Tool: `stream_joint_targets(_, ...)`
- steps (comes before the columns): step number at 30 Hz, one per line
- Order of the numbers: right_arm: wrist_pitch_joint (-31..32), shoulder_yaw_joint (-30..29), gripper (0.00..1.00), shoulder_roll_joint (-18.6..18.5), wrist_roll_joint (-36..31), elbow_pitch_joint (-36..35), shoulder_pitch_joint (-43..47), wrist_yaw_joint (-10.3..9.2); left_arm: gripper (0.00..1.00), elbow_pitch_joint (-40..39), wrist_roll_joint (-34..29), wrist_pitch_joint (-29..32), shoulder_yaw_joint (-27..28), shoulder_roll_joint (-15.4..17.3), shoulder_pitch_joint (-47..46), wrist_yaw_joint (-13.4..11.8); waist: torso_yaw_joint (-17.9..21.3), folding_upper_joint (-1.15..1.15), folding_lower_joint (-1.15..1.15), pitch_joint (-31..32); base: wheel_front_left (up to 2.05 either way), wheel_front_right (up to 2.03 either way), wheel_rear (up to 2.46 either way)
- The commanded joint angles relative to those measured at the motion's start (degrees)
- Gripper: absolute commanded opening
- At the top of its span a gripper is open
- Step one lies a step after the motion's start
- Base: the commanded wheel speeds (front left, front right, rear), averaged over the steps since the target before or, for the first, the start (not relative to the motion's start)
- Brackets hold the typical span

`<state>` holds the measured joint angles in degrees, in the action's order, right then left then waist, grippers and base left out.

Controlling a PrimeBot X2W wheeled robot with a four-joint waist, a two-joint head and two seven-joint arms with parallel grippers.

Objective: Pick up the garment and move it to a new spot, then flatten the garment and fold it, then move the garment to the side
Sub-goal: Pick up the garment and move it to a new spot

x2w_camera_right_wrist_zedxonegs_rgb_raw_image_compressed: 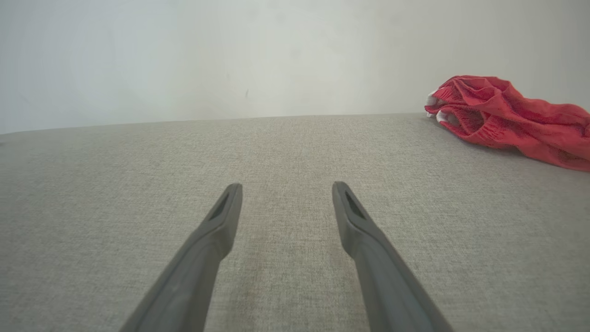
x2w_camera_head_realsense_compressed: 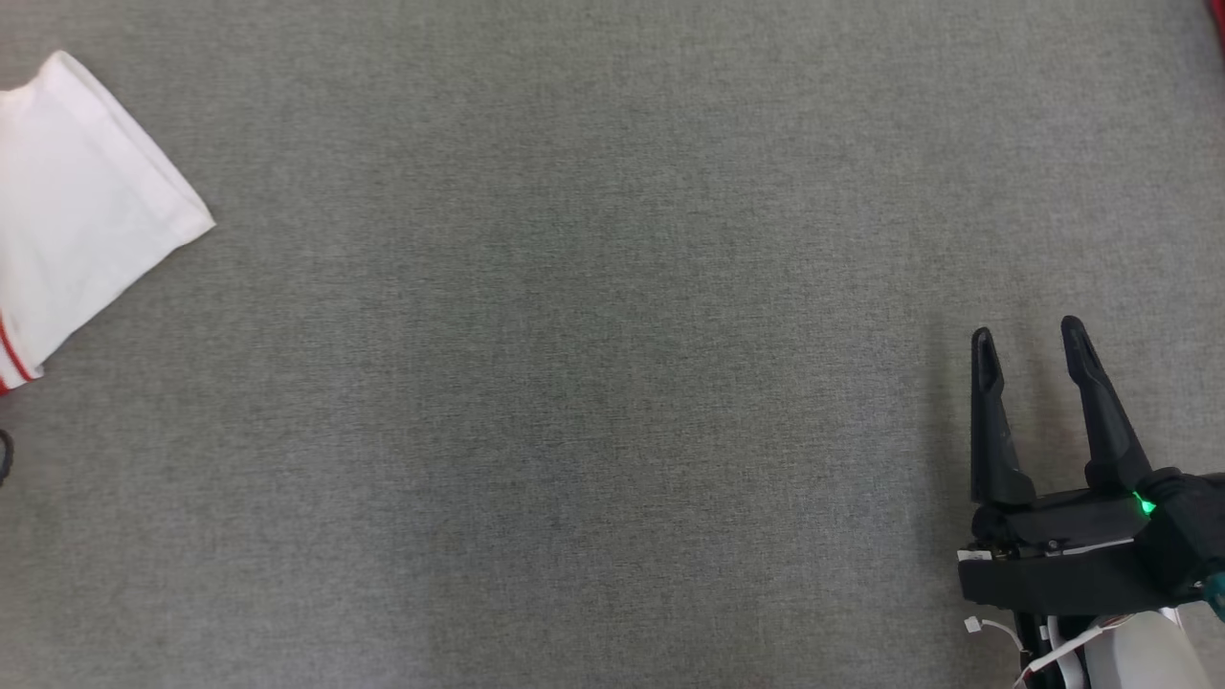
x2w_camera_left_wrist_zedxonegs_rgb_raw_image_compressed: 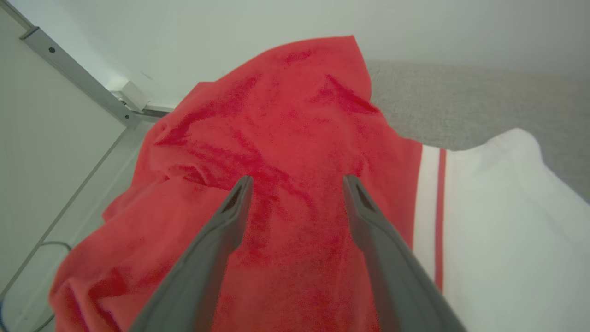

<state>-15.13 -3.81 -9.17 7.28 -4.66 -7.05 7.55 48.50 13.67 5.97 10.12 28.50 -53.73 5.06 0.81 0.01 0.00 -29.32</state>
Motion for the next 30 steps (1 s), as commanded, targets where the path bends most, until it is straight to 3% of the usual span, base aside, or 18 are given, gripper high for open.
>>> stream_joint_targets(1,0.0,-0.26,1.0,0.15,-0.35,-0.34,0.04,-0.14,1.0,1.58,0.46,2.07,-0.35,0.66,-1.12,0.3,1.01,-0.01,0.0,-1.03,0.0,0.0,0.0)
stream_joint_targets(11,0.0,-0.73,1.0,-0.29,-0.44,-1.05,-0.17,-0.14,1.0,9.56,3.07,15.82,-1.61,0.38,-2.76,1.5,1.38,-0.01,0.0,-1.83,0.0,0.0,0.0)
stream_joint_targets(15,0.0,-0.74,1.0,-0.32,-0.75,-1.31,0.01,-0.14,0.98,11.25,3.89,18.07,-1.14,0.27,-3.03,0.13,1.31,-0.01,0.0,-1.76,0.0,0.0,0.0)
stream_joint_targets(16,0.0,-0.73,1.0,-0.38,-0.87,-1.34,0.02,-0.14,0.35,12.06,3.84,18.88,-1.04,0.33,-2.83,-0.45,1.3,-0.01,0.0,-1.73,0.0,0.0,0.0)
stream_joint_targets(17,0.0,-0.69,1.0,-0.46,-0.9,-1.42,-0.01,-0.14,0.0,12.91,3.91,20.05,-1.17,0.29,-2.62,-0.73,1.29,-0.01,0.0,-1.67,0.0,0.0,0.0)
stream_joint_targets(22,0.0,-1.04,1.0,-0.68,-1.05,-1.44,0.18,-0.14,0.0,11.98,4.56,16.32,-0.93,-0.18,-3.1,-1.4,0.76,-0.01,0.0,-1.39,0.0,0.0,0.0)
stream_joint_targets(26,0.0,-0.85,1.0,-0.46,-0.03,-0.77,-0.15,-0.14,0.0,9.97,4.44,7.53,-0.11,0.52,-3.88,-3.06,0.2,-0.01,0.0,-0.28,0.0,0.0,0.0)
stream_joint_targets(30,0.0,-0.3,1.0,0.09,0.57,0.19,-0.41,-0.14,0.0,9.2,5.08,0.99,0.34,1.04,-6.05,-2.14,-0.33,-0.01,0.0,1.94,0.0,0.0,0.0)
